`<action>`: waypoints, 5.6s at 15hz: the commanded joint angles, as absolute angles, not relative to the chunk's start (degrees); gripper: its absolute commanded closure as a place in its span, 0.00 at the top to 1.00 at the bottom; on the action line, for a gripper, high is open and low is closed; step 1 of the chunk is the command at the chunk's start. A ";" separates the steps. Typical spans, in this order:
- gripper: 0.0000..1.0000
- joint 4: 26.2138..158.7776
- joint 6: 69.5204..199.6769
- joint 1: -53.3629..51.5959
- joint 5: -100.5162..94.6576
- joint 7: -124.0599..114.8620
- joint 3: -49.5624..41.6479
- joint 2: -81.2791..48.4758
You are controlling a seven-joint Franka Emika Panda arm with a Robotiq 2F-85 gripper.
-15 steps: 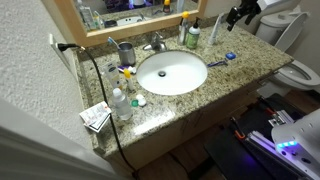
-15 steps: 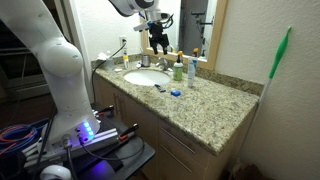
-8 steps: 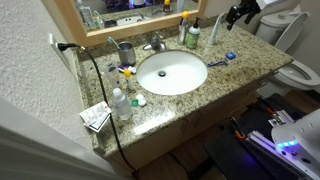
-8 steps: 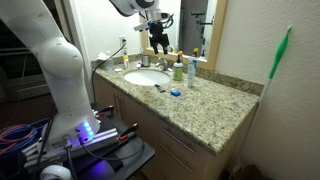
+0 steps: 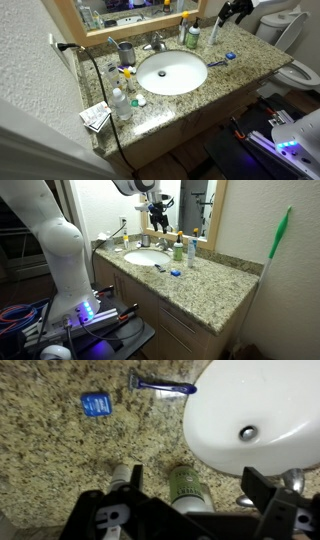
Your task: Lift the handle of the tap, then push it down
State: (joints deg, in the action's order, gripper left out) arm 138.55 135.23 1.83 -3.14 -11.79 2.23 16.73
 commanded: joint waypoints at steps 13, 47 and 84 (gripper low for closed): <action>1.00 131.32 152.11 -3.79 -5.42 -10.33 6.25 -2.04; 0.33 107.84 177.43 -9.26 6.56 -9.08 9.87 -31.03; 1.00 116.85 148.32 -1.72 -2.37 -21.36 11.06 -1.31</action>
